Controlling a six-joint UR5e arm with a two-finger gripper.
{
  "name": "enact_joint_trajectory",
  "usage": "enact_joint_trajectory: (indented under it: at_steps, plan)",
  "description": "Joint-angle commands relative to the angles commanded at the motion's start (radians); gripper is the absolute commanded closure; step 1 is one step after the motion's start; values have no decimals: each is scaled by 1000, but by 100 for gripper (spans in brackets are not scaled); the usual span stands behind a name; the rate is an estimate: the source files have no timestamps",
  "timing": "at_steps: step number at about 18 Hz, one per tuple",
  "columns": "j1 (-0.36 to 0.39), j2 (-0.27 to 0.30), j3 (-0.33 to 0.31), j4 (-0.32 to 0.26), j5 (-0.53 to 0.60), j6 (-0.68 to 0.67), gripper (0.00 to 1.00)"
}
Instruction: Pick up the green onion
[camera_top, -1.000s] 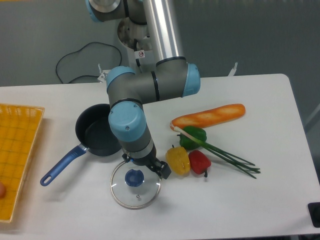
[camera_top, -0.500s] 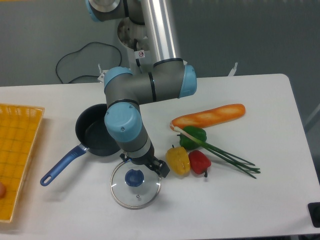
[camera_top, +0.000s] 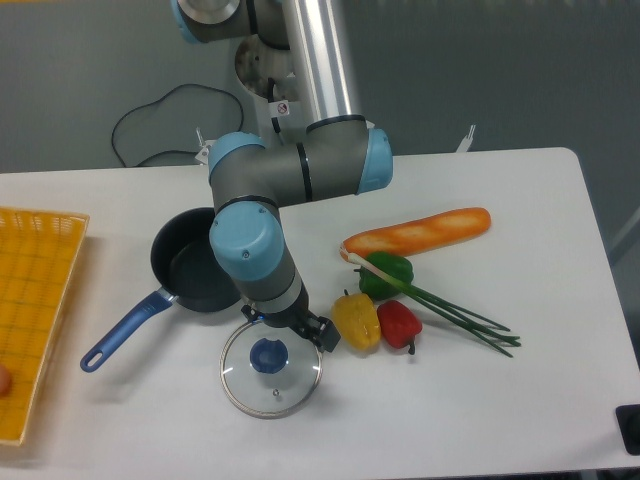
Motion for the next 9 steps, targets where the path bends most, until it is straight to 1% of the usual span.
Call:
enact_joint_trajectory:
  at_steps: [2, 5, 6, 8, 9]
  plan:
    - [0, 2, 0, -2, 0, -12, 0]
    - [3, 2, 0, -5, 0, 11, 0]
    - [6, 3, -2, -8, 2, 55, 1]
    - [9, 2, -2, -12, 9, 211, 2]
    - [11, 2, -2, -14, 11, 268, 2]
